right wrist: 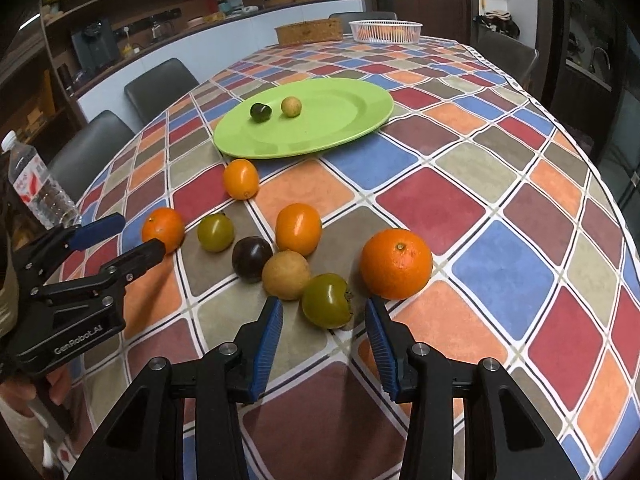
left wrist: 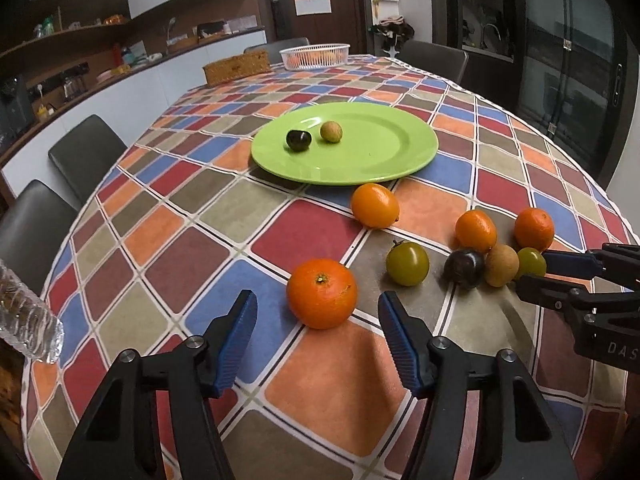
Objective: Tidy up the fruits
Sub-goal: 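Grasp the large mandarin with the left tool while the right tool grasps a green tomato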
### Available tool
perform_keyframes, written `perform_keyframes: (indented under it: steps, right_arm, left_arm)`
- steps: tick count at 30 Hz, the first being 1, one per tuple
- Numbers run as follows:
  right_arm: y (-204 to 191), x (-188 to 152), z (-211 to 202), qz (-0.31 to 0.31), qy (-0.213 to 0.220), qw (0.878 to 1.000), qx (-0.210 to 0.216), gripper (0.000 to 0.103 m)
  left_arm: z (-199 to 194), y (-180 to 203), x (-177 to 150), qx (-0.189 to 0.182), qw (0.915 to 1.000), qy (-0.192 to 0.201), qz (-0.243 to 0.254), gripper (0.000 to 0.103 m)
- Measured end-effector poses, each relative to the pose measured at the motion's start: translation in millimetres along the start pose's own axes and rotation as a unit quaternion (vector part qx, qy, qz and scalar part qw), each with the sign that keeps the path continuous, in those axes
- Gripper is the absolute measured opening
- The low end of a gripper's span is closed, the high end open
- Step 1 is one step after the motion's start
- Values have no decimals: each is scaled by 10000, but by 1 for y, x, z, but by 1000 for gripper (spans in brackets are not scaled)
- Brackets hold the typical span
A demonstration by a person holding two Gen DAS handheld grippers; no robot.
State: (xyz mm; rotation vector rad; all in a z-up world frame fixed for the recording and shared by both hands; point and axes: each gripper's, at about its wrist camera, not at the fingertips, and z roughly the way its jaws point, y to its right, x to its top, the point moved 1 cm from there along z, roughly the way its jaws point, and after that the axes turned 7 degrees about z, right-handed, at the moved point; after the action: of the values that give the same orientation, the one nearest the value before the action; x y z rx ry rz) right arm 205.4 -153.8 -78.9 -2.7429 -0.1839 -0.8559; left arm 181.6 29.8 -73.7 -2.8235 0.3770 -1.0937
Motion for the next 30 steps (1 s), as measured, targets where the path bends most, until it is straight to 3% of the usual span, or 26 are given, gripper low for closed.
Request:
perform_keyframes:
  steps: [8,15,30]
  right_arm:
    - [1,0,4,-21,-18,10000,-13,36]
    - [2,2,6,-57,9,10000,-39,29]
    - [3,-1,-7,-92,179,9997,153,28]
  left_arm:
    - [12,2,5,-133,9998,-95,-65,50]
    - [20,2,9,-29,9998,-177,-76,40]
    - [-12,8,6,-105,9998,-45,-182,40]
